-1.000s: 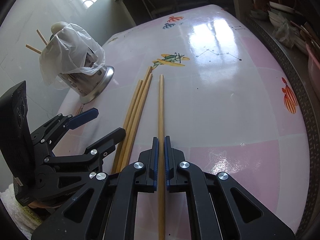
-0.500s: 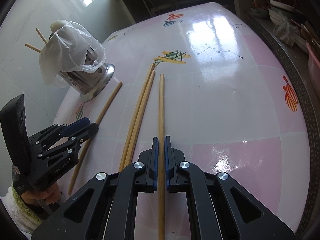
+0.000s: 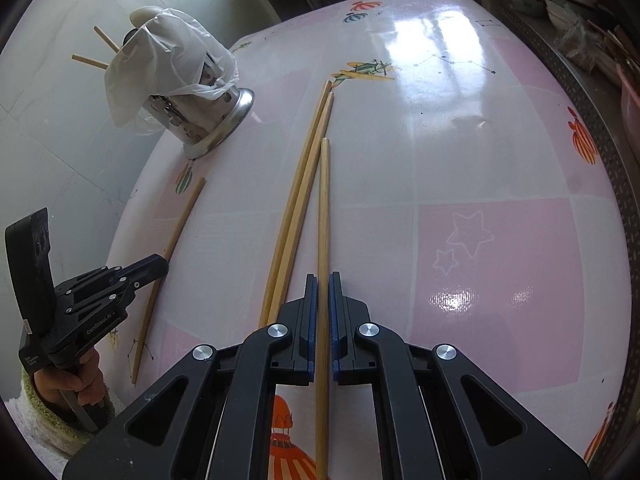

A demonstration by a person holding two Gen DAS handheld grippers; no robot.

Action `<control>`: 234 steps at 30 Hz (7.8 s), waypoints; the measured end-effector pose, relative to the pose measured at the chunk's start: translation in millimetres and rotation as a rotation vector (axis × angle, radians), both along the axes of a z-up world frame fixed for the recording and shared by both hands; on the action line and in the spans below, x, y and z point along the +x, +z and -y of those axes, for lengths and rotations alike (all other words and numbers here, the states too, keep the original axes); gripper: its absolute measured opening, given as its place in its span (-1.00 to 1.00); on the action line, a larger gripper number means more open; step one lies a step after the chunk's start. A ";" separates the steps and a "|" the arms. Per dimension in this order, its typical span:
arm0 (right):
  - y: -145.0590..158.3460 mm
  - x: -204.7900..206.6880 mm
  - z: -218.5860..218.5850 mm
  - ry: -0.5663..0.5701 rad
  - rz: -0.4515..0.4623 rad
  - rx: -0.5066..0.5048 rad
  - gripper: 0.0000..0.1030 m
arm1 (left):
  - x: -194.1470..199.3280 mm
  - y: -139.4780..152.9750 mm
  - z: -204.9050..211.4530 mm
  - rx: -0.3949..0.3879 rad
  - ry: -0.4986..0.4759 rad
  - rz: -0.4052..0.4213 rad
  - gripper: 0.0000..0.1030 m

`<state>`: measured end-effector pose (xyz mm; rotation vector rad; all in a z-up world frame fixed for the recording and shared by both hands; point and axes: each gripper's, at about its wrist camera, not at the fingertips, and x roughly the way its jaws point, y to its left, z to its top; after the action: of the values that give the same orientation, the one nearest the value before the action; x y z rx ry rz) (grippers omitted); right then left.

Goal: Organize utensils
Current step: 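Hold the chopstick in the right tool while the left tool regrips its chopstick, then lift the wooden chopsticks in both tools up over the bagged holder, then lower the chopstick into the holder and open the left tool, then lower the chopstick into the holder and open the right tool, then move both tools to the last chopsticks on the table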

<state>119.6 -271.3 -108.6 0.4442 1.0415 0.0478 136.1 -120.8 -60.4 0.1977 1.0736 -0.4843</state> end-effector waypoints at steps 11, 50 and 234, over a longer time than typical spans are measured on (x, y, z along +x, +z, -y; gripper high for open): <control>-1.0 -2.9 8.9 0.007 0.024 0.040 -0.92 | 29.9 7.0 12.3 0.053 -0.060 -0.041 -0.53; 11.0 15.0 8.2 0.043 0.017 -0.023 -0.60 | 56.1 70.9 -2.1 -0.154 0.039 0.132 -0.89; 128.7 73.1 -29.5 0.021 0.359 -0.178 -0.22 | 17.9 111.8 -104.9 -0.360 0.110 0.441 0.57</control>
<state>192.8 -241.8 20.0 0.2510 0.6895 0.0508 154.0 -15.9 51.4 -0.0729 0.5512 -0.4975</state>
